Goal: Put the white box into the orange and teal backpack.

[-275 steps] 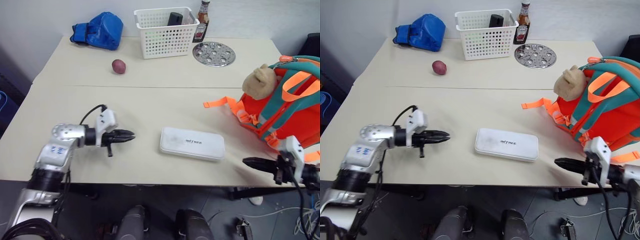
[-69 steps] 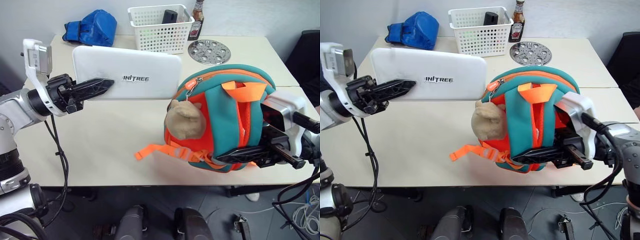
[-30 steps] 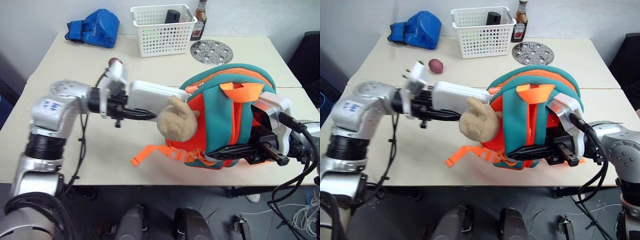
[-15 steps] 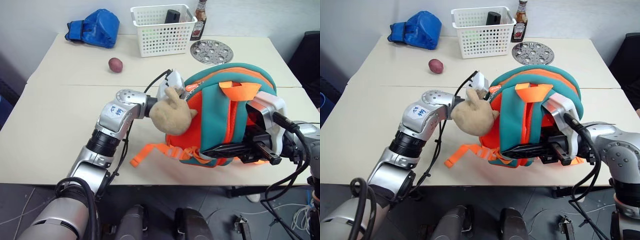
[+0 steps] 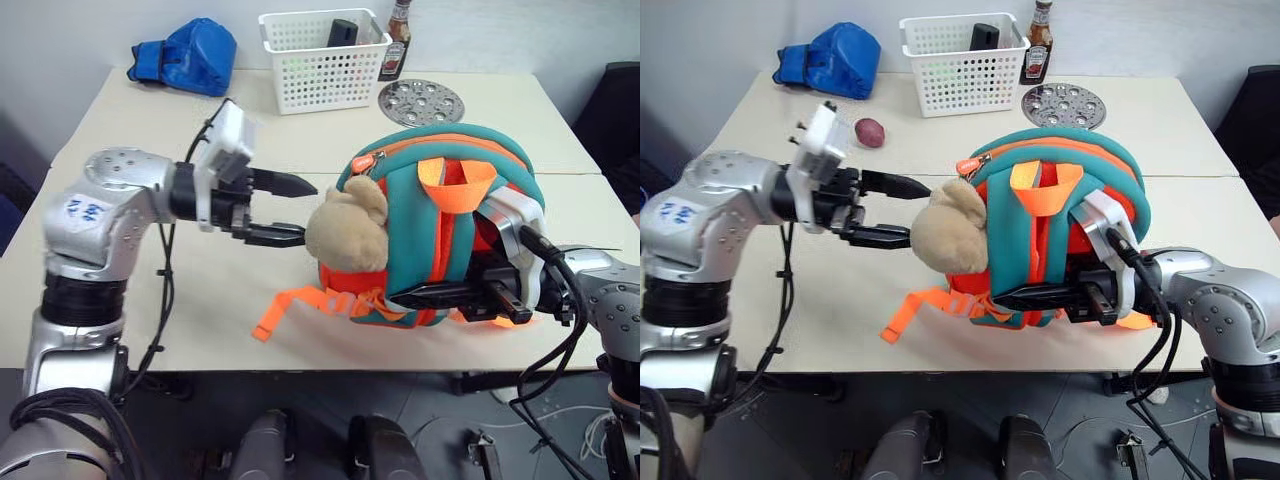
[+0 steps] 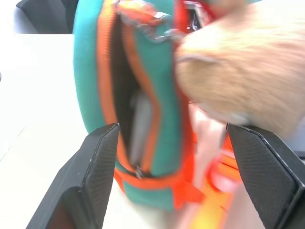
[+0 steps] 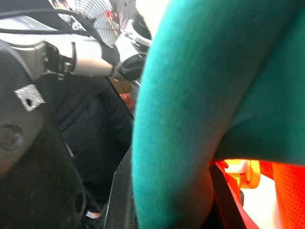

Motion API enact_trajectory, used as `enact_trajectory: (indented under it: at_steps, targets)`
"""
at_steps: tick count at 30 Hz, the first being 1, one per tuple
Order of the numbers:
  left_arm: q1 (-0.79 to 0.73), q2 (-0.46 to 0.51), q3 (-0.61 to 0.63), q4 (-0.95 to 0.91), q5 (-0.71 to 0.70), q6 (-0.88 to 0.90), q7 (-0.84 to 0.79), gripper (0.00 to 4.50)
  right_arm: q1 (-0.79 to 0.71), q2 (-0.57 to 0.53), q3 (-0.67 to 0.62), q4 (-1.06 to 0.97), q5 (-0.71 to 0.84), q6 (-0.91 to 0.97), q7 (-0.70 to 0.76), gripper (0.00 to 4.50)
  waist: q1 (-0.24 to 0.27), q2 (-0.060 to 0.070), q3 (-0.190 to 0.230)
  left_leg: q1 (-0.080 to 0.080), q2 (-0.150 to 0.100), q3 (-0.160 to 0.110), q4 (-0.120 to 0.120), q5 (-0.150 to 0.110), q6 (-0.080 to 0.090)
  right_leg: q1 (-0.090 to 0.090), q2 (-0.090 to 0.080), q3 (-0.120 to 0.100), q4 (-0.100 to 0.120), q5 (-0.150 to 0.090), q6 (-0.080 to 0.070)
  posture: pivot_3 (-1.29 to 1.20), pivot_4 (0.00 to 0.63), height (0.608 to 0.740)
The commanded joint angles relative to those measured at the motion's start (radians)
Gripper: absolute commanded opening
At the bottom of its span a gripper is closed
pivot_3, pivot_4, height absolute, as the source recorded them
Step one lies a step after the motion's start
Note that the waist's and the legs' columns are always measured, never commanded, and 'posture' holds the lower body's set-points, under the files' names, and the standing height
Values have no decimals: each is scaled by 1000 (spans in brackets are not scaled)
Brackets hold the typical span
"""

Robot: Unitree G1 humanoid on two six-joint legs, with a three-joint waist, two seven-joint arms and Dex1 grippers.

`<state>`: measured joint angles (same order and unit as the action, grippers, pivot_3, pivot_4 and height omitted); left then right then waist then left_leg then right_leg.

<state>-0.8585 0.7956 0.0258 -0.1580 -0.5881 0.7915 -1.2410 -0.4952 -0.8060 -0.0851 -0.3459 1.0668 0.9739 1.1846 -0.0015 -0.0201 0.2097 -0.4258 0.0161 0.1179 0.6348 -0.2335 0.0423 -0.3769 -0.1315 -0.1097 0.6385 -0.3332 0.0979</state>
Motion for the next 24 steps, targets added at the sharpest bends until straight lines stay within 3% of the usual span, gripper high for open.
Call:
enact_trajectory:
  at_steps: [1,9,13,21,24]
  targets:
    - [-16,44,105,-82,-107,64,16,3777,-15,11,-1,-3,-10,-23,-6,0,1,0,0,0,0,0,0,0,0,0,0,0,0,0,0,0,150,740]
    - [-21,-7,115,-229,-197,166,207,3777,-25,15,2,4,-14,-20,-8,0,1,0,0,0,0,-1,0,0,0,1,0,0,0,0,0,0,150,740]
    - [52,-32,-143,-230,118,-31,332,3777,-31,20,-6,-1,8,-2,-20,0,3,0,0,4,-1,1,-2,0,-1,2,0,1,2,0,0,0,150,740]
    - [34,-74,-133,-133,174,-103,360,3777,-30,26,-24,-11,37,16,-39,0,3,0,0,2,-1,1,-2,0,0,0,0,2,0,0,0,0,150,740]
    - [35,-72,-110,-117,152,-116,336,3235,-20,27,-26,-19,45,12,-49,0,2,0,0,2,-1,1,-2,0,0,0,0,1,1,0,0,0,150,740]
